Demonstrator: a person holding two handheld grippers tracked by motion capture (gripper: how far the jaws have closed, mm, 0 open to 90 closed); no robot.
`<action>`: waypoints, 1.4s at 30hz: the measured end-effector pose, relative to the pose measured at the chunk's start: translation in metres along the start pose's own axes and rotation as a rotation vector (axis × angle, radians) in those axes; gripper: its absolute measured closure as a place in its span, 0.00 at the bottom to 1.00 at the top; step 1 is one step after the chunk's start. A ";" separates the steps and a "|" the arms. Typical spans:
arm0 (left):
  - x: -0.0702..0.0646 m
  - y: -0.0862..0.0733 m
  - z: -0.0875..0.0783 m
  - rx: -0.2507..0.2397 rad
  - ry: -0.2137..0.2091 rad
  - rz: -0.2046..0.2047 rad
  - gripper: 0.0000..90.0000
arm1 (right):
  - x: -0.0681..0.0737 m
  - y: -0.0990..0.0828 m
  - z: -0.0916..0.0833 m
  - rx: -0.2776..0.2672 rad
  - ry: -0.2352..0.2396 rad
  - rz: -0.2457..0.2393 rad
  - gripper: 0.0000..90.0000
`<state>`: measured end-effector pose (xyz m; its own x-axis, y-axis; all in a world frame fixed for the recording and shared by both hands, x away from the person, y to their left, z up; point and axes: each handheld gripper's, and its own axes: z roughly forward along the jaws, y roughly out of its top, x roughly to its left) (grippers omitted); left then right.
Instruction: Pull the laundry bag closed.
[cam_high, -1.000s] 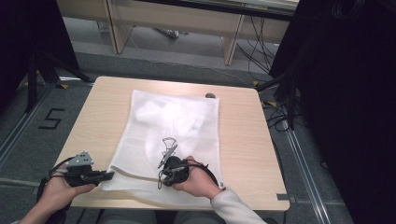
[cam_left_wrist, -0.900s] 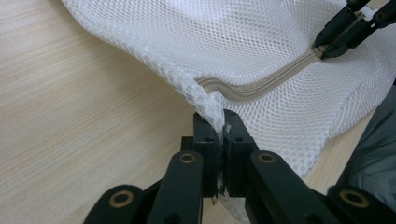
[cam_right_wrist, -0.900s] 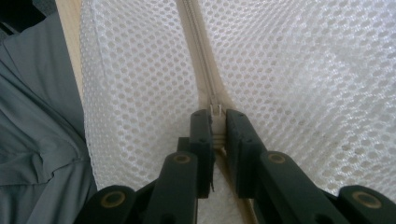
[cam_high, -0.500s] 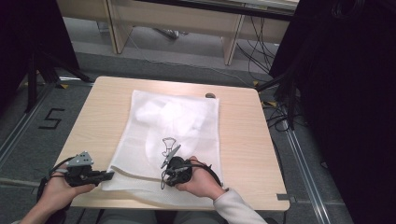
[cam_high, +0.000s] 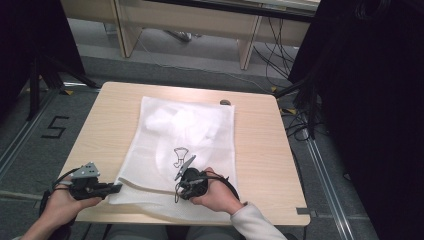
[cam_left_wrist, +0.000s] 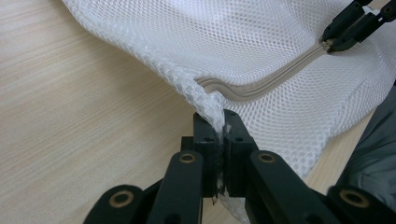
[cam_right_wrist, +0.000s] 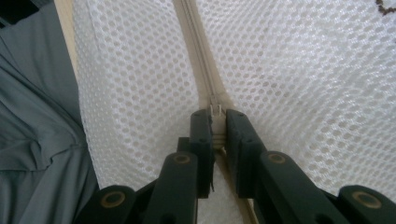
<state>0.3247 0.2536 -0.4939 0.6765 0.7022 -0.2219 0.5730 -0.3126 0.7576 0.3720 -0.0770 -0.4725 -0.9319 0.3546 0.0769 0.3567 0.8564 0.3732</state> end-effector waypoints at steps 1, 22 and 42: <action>0.000 0.000 0.000 0.003 -0.001 0.000 0.95 | -0.001 0.000 0.000 -0.003 0.005 -0.010 0.91; -0.001 0.000 0.001 -0.009 0.002 -0.008 0.95 | -0.002 -0.008 -0.007 0.002 0.005 0.018 0.91; -0.001 0.000 0.000 -0.007 0.005 -0.011 0.95 | -0.005 -0.013 -0.011 -0.003 0.001 0.002 0.91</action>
<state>0.3239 0.2527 -0.4939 0.6677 0.7089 -0.2271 0.5772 -0.3004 0.7593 0.3716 -0.0938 -0.4678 -0.9313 0.3557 0.0784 0.3581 0.8548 0.3756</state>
